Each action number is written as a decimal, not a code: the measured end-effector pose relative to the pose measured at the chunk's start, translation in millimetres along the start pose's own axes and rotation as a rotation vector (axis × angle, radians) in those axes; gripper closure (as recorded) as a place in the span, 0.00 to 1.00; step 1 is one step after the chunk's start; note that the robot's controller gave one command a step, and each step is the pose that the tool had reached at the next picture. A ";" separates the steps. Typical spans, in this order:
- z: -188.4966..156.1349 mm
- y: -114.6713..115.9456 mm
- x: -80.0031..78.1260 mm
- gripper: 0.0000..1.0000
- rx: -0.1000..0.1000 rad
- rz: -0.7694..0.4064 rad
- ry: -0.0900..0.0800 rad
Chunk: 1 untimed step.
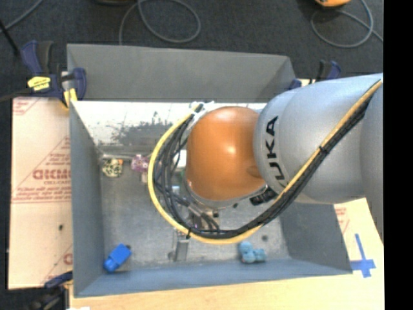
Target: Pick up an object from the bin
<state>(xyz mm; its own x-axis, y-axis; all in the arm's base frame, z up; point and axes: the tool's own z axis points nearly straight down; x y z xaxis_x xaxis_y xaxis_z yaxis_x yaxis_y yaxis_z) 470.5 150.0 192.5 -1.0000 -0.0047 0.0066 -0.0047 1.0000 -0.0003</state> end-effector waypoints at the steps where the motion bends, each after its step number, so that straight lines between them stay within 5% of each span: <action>1: -4.5 -0.8 -1.7 0.00 -0.002 0.004 -0.008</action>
Offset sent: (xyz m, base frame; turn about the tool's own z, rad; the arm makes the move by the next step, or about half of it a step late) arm 0.0152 0.0738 -0.1225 -0.3785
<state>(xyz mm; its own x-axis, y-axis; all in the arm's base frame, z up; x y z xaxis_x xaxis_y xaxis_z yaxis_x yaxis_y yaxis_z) 472.2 149.2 196.9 -1.0000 -0.0005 -0.0014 -0.0005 1.0000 0.0015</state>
